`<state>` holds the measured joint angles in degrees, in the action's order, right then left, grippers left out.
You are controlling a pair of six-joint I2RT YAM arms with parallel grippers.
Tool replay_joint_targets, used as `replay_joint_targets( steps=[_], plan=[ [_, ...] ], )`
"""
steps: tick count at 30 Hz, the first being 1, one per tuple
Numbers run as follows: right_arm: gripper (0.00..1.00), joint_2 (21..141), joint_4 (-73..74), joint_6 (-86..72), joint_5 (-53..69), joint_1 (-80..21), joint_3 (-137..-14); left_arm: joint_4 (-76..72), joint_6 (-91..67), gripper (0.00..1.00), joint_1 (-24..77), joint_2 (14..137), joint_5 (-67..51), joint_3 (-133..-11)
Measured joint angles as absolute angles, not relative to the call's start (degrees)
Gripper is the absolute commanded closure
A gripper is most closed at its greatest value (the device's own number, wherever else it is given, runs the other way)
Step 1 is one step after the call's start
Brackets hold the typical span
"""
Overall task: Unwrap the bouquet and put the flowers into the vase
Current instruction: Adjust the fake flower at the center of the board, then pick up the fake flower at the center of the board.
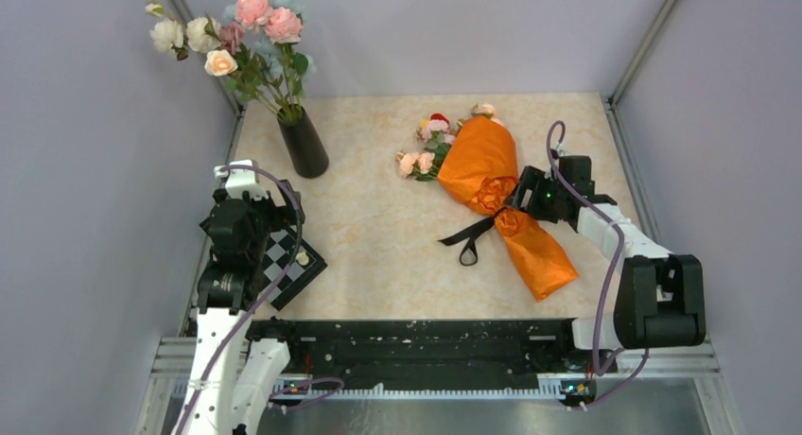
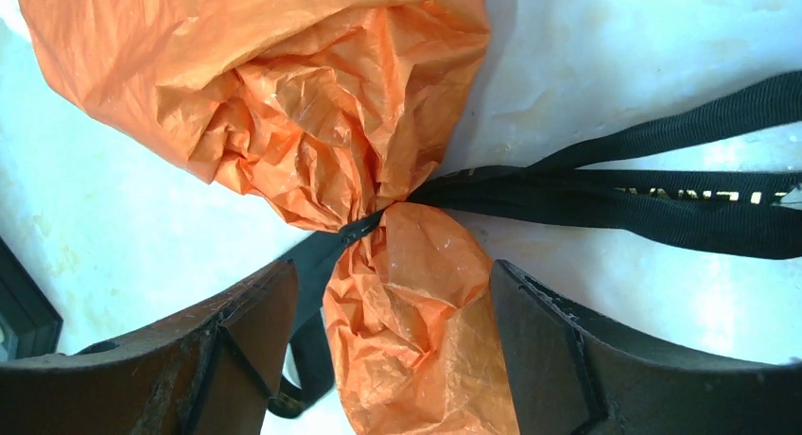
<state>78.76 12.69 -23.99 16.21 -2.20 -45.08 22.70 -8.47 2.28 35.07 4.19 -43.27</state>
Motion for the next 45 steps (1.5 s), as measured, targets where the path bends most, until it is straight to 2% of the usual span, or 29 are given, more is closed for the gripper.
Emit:
replay_joint_targets(
  steps=[4,10,21,33,45],
  plan=[
    [0.2,77.7,13.7,-20.7,13.8,-2.9,-45.3,22.7,-8.5,0.01,2.3,35.4,4.2,-43.3],
    [0.2,78.9,16.3,-13.5,11.6,-4.6,-52.3,22.7,-8.5,0.01,2.3,35.7,4.2,-43.3],
    [0.19,92.3,19.8,-5.5,1.6,-17.0,-58.4,22.7,-8.5,0.01,2.3,36.4,4.2,-43.3],
    [0.19,93.2,21.1,-4.6,-5.0,-19.0,-58.5,22.7,-8.5,0.01,2.3,36.7,4.4,-43.3],
    [0.19,93.2,21.1,-5.1,-5.7,-23.5,-56.2,22.7,-8.5,0.01,2.3,36.6,4.4,-43.3]
  ],
)
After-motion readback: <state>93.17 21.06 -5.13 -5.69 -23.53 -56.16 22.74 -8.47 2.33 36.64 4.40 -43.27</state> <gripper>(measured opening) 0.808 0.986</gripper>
